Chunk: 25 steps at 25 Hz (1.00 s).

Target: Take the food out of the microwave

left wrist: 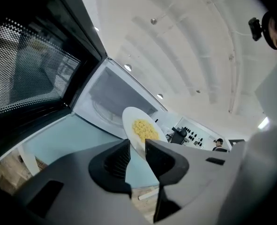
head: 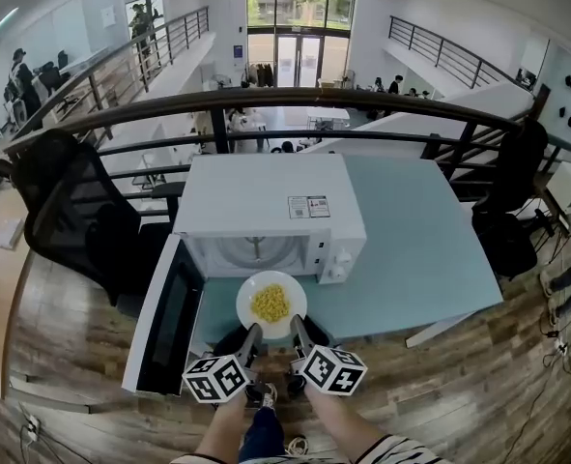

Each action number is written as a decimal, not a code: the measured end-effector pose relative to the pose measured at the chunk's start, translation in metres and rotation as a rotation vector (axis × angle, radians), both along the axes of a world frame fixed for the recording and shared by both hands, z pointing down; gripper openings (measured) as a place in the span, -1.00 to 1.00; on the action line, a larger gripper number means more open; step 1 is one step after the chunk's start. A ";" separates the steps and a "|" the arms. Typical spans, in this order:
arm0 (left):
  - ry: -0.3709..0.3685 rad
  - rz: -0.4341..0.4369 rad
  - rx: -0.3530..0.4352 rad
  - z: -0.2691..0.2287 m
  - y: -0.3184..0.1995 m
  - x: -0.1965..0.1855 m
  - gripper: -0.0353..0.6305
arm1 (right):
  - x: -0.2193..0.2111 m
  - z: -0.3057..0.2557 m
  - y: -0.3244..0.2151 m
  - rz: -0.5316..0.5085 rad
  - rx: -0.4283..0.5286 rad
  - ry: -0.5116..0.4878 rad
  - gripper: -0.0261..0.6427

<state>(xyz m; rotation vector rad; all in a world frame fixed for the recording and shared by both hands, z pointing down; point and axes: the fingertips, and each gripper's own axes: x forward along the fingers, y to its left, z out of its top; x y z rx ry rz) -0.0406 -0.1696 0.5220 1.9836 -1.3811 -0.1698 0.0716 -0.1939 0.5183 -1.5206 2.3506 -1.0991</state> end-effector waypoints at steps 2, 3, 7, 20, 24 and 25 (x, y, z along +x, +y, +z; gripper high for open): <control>0.001 -0.005 0.003 -0.002 0.011 0.001 -0.56 | 0.001 -0.002 0.011 -0.004 0.004 0.001 -0.69; 0.001 -0.008 0.005 -0.002 0.016 0.002 -0.56 | 0.002 -0.002 0.016 -0.007 0.007 0.003 -0.69; -0.001 -0.011 0.002 -0.003 0.039 0.006 -0.56 | 0.006 -0.002 0.039 -0.015 -0.001 0.000 -0.69; -0.010 -0.020 0.011 -0.004 0.103 0.016 -0.57 | 0.016 0.000 0.101 -0.029 -0.008 -0.005 -0.69; -0.014 -0.016 0.012 -0.003 0.115 0.018 -0.57 | 0.017 -0.001 0.113 -0.035 -0.003 -0.003 -0.69; -0.014 -0.015 0.010 -0.002 0.118 0.018 -0.57 | 0.018 -0.001 0.116 -0.035 -0.005 -0.001 -0.69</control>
